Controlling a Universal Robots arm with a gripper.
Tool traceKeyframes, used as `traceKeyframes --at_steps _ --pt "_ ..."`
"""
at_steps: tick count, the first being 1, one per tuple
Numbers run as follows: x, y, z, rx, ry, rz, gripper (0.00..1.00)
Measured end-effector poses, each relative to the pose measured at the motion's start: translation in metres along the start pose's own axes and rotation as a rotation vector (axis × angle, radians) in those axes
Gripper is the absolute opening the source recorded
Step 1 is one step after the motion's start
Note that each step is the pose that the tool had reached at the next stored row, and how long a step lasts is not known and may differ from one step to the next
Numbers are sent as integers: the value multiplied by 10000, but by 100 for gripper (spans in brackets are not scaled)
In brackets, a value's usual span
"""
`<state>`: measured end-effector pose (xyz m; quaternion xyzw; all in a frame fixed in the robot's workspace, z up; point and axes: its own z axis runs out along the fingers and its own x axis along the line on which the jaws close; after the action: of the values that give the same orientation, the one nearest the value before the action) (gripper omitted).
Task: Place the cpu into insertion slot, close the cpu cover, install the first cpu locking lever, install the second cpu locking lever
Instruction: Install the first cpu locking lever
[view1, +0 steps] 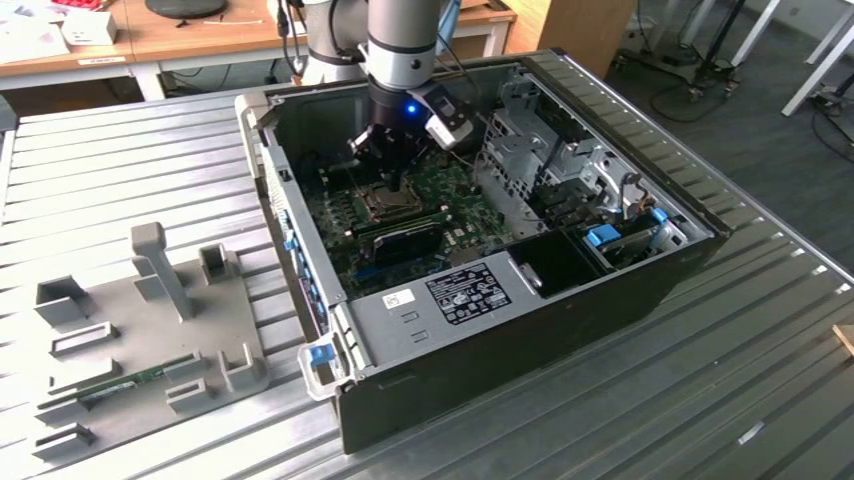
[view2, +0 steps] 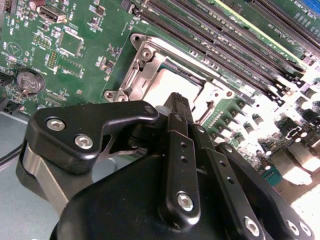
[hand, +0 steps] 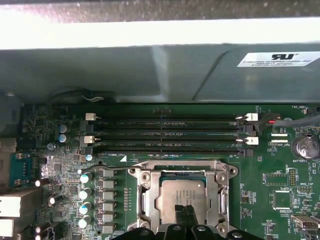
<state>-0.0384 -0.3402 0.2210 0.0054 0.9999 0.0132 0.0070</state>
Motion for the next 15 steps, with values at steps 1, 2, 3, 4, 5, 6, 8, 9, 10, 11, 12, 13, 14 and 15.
traceKeyframes --at_steps 1,2,3,4,5,6,8,9,10,11,12,13,14,15 --pt "0 0 -5 -1 0 0 10" --pt "0 0 -12 0 0 0 10" --pt "0 1 -19 -1 0 0 10" --pt "-1 1 -28 -1 0 0 10" --pt "-1 1 -37 -1 -1 0 10" --pt "-1 1 -47 -1 0 0 10" --pt "-1 2 -62 -1 -1 0 10" --pt "-1 2 -69 0 -1 0 10" --pt "-1 2 -75 -1 -1 0 10" --pt "-1 3 -79 -1 -1 0 10" --pt "-1 3 -79 -3 -2 0 10" --pt "-2 3 -79 -5 -2 0 10" --pt "-1 3 -80 -4 -2 0 10" --pt "-1 2 -81 -2 -1 0 10"
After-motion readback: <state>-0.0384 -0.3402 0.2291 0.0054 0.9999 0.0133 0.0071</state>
